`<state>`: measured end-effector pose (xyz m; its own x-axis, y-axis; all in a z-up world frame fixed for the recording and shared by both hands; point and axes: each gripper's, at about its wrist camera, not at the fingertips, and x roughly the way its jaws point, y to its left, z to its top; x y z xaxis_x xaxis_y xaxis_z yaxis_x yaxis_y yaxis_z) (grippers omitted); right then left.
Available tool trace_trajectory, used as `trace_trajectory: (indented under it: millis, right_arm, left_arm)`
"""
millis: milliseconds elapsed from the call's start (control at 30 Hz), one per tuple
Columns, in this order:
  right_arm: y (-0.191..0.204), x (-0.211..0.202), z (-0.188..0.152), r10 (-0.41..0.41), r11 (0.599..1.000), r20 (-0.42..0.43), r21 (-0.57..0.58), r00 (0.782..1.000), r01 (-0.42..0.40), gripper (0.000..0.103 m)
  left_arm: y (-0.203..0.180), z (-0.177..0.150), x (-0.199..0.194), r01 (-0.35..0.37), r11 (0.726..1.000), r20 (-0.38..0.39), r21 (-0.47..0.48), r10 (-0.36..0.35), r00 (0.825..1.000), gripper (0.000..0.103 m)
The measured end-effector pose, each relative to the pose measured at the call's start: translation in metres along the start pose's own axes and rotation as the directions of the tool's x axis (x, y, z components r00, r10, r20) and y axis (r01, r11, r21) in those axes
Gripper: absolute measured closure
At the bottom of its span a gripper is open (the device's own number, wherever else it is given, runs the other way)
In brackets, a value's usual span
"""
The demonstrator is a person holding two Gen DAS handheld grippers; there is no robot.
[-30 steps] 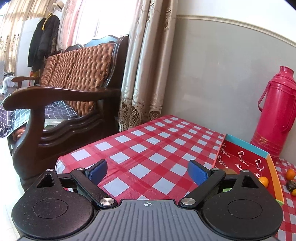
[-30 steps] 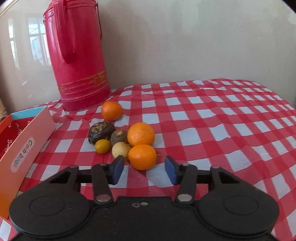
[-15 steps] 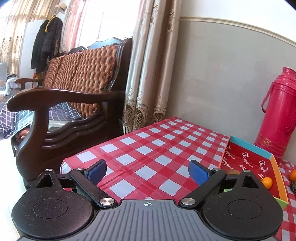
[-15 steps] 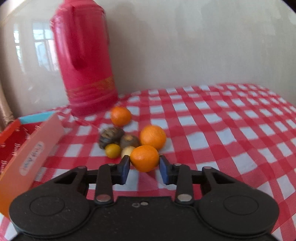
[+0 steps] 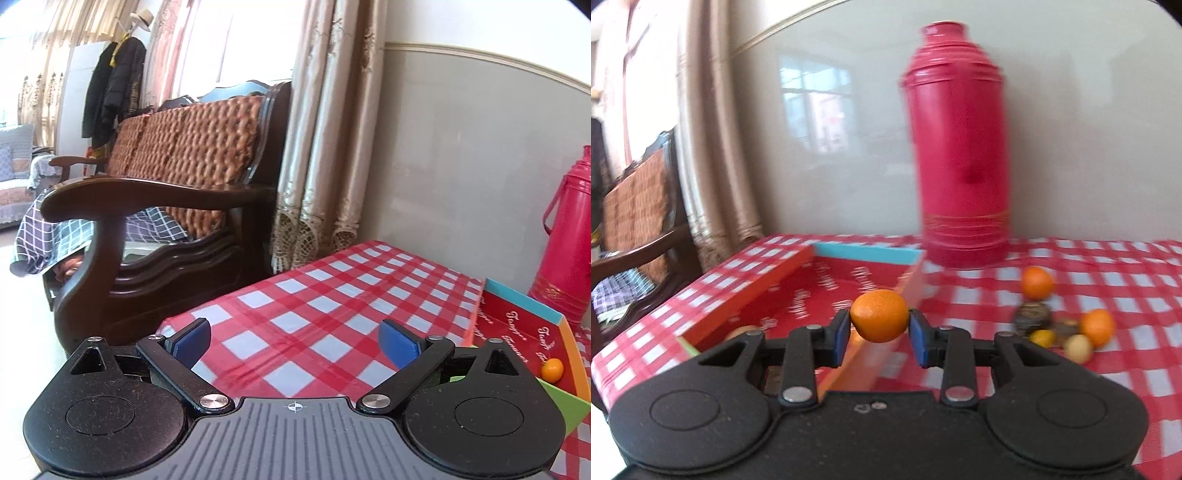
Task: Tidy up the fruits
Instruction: 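Carry the mandarin with the right gripper into the box, release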
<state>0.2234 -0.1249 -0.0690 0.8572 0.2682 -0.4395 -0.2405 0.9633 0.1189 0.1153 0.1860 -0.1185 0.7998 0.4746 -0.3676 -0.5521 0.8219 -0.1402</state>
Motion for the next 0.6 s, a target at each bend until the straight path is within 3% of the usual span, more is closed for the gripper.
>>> trace_trajectory:
  millis: [267,600]
  right_arm:
    - [0.03,0.009,-0.007,0.031,0.999,-0.042,-0.04,0.999,-0.032,0.077]
    - [0.028,-0.005,-0.004,0.016,0.999,0.003,-0.04,1.0,-0.016,0.069]
  left_arm:
    - [0.024,0.002,0.0,-0.041,0.999,0.003,-0.029,0.041,0.999,0.006]
    - [0.024,0.001,0.001,-0.034,0.999,0.002,-0.037,0.034,0.999,0.005]
